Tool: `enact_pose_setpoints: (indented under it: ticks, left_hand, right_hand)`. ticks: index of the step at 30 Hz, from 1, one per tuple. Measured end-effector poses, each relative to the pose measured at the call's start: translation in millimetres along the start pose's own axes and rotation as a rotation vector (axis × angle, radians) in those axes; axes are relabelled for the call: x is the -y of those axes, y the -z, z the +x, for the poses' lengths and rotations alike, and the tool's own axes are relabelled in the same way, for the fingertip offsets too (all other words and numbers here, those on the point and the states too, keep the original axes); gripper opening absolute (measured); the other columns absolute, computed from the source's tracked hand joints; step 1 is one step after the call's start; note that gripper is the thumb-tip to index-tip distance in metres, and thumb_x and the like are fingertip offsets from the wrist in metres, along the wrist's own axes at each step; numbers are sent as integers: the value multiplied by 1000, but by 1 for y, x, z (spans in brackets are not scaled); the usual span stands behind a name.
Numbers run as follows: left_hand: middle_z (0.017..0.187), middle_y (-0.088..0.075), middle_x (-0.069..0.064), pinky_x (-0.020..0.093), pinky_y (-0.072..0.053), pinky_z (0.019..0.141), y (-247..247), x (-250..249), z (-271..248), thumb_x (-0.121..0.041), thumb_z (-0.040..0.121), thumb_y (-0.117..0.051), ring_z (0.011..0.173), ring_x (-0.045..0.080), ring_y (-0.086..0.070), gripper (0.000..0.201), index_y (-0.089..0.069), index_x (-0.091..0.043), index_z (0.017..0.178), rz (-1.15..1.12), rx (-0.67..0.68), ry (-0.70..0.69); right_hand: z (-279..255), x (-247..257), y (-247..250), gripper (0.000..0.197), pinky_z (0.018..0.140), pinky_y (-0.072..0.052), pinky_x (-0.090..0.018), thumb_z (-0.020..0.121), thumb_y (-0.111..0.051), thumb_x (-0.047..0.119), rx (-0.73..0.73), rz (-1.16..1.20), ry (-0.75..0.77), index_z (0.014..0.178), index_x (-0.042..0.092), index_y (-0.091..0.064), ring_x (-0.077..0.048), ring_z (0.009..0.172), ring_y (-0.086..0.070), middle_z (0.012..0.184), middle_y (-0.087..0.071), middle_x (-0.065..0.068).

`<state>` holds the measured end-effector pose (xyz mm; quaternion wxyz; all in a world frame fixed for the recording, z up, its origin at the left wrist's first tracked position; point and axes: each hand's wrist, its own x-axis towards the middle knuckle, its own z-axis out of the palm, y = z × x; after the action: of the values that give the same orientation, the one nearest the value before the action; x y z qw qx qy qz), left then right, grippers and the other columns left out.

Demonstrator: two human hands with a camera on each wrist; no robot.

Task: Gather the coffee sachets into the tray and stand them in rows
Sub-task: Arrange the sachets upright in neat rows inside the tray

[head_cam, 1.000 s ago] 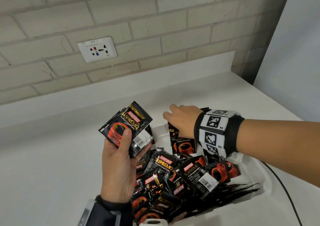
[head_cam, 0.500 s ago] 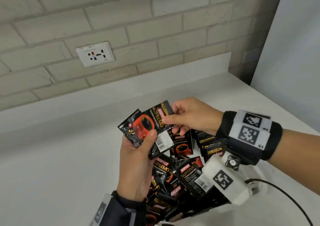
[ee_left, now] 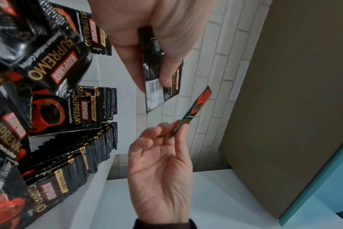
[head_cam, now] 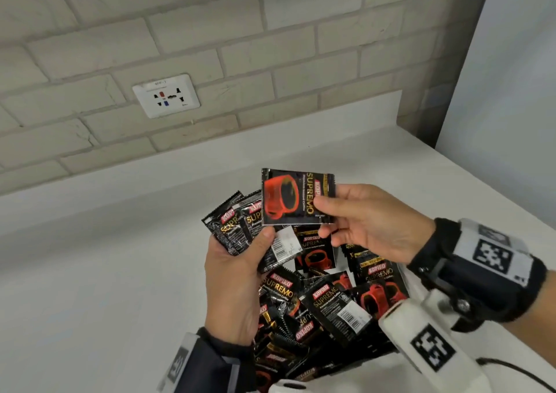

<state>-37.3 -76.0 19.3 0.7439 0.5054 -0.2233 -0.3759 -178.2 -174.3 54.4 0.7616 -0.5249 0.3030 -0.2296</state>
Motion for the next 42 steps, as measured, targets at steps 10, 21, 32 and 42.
enact_pose_setpoints:
  ticks: [10,21,32,42]
  left_hand:
    - [81,-71,-3,32,-52,67,-6,0,0,-5,60,-71,74,16,-66,34,-59,-19,88,43,-17,-43]
    - [95,-70,3,24,-56,53,3,0,-1,-4,86,-58,79,17,-70,18,-58,-16,99,52,-40,18]
    - [91,-73,8,28,-58,57,-9,-13,-11,-36,75,-57,79,17,-70,34,-62,-12,98,-1,125,121]
    - [77,-71,2,22,-51,47,3,-3,-7,-6,78,-64,63,12,-66,17,-61,-12,93,103,-5,53]
  right_hand:
    - [-9,-16,-3,34,60,-52,-19,64,-62,26,13,-34,-32,96,12,-65,-12,77,-60,92,-67,-4]
    - [-14,-22,-2,14,70,-53,-19,81,-63,29,-271,-705,344,83,17,-70,-7,69,-65,84,-69,5]
    - [-38,-3,-23,27,35,-25,-18,41,-87,8,-15,-1891,967,55,7,-63,-16,52,-50,65,-56,-6]
    - [-35,-25,-39,37,47,-43,-26,74,-33,8,103,-1934,975,55,14,-64,-17,60,-52,73,-59,-2]
